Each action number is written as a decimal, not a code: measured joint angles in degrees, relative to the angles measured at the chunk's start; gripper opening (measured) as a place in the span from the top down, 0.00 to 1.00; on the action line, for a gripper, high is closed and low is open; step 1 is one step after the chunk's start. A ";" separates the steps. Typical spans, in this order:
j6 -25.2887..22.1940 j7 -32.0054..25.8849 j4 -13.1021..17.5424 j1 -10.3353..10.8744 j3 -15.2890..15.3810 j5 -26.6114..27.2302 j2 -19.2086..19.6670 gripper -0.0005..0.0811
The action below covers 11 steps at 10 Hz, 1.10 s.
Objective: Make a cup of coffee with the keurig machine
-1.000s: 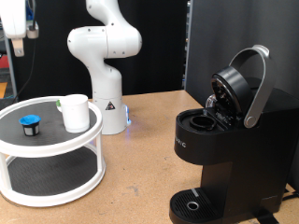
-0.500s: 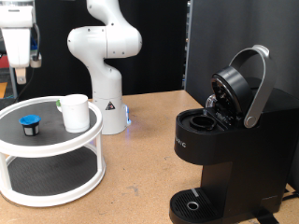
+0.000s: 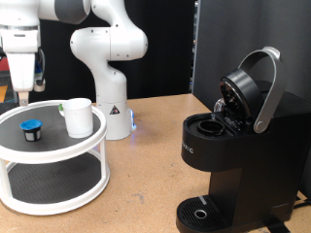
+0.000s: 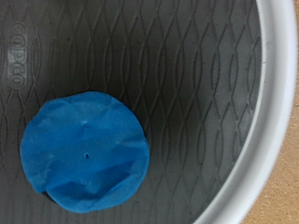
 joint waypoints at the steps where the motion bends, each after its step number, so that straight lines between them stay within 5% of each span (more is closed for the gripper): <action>1: 1.44 0.20 -0.95 -0.44 -0.01 -0.44 0.37 0.01; 7: 10.97 2.20 -6.62 -2.76 -0.04 -4.81 3.30 0.01; 11: 15.18 1.83 -8.81 -2.74 -2.32 -1.36 4.26 0.01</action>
